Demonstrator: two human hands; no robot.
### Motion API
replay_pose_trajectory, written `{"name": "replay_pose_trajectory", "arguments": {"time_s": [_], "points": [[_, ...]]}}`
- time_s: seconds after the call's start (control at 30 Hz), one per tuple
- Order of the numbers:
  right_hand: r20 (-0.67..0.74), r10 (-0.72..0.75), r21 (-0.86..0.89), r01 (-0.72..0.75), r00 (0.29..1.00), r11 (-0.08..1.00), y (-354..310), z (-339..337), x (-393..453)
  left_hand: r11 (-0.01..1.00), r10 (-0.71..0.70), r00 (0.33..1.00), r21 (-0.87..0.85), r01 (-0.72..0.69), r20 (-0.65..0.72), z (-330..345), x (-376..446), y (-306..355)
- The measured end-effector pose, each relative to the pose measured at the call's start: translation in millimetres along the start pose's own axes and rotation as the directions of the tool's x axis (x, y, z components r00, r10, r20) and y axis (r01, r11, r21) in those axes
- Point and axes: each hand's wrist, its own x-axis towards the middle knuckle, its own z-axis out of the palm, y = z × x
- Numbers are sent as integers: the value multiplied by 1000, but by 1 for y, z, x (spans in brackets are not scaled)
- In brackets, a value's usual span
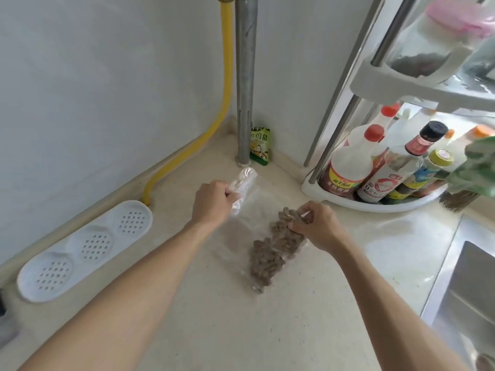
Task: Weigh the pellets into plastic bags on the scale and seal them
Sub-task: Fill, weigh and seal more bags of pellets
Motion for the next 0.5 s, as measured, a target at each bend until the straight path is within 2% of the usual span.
{"name": "replay_pose_trajectory", "arguments": {"time_s": [0.17,0.37,0.5], "points": [[0,34,-159,-33,999,987,12,4,3,998,-54,998,-10,55,40,19,4,-10],[-51,-14,-337,-4,999,942,10,6,-2,985,-97,991,151,83,91,12,-1,-13],[-67,-108,-330,80,992,941,-17,15,-10,983,-122,989,148,109,86,-7,-13,-26]]}}
